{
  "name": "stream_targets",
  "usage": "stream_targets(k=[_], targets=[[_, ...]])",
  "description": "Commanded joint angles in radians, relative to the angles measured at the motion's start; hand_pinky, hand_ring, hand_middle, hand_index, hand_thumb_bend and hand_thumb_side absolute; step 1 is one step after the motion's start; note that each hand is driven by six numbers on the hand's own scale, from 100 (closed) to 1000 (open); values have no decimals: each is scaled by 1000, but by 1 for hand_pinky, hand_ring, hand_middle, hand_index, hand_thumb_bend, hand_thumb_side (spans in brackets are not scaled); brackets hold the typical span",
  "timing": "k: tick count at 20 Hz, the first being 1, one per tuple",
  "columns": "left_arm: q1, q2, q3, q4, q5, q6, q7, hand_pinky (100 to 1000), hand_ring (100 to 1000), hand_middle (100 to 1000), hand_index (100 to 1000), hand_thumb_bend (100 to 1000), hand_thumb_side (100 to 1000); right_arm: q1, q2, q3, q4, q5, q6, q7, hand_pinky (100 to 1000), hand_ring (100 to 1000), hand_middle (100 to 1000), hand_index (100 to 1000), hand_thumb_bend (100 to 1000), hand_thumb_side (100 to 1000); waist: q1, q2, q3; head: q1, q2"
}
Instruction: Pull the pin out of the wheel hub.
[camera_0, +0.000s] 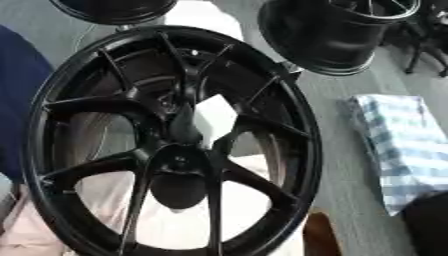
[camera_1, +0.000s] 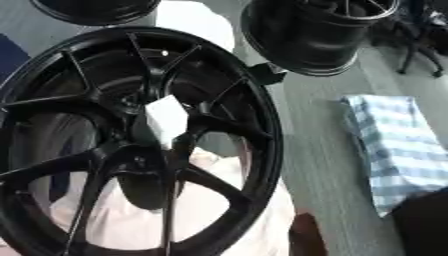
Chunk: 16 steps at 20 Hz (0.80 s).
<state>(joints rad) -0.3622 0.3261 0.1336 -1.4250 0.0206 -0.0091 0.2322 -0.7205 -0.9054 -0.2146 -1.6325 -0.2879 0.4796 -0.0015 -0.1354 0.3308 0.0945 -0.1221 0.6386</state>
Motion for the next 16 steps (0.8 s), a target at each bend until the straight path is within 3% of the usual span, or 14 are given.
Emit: stream_targets(k=[1,3,6,10,12,14,16], targets=[[-13,25,21,-22,12,-3,14,587,577,533,687,100,851,45,-70,-99,8,-35,-14,-55,583,643,284,410,386,100,13,-4,-9,25,-28],[-15,32,39,-24,20,-5,32,587,577,533,687,100,850,98,-33,-134,45,-16,-2,-87,589,651,296,420,385,100,24,9,-41,54,-42],[-19,33,49,-24,28,-6,48,587,576,533,687,100,849,177,43,-144,96,30,-25,-136,632,706,394,505,375,100,36,19,-61,72,-56],[-30,25,47,-24,31,-7,52,587,576,533,687,100,849,289,154,-125,128,98,-90,-204,714,819,637,732,395,100,45,24,-55,63,-61],[-34,20,44,-24,31,-7,51,587,576,533,687,100,848,342,207,-106,132,131,-123,-237,743,872,776,827,481,240,48,24,-47,53,-61],[-38,15,41,-24,31,-8,48,587,576,533,687,100,848,396,261,-88,129,164,-154,-270,752,894,826,863,666,321,51,23,-37,44,-60],[-40,11,37,-23,30,-7,46,587,576,532,687,100,848,450,315,-90,113,197,-176,-303,753,909,854,887,520,631,52,22,-29,35,-57]])
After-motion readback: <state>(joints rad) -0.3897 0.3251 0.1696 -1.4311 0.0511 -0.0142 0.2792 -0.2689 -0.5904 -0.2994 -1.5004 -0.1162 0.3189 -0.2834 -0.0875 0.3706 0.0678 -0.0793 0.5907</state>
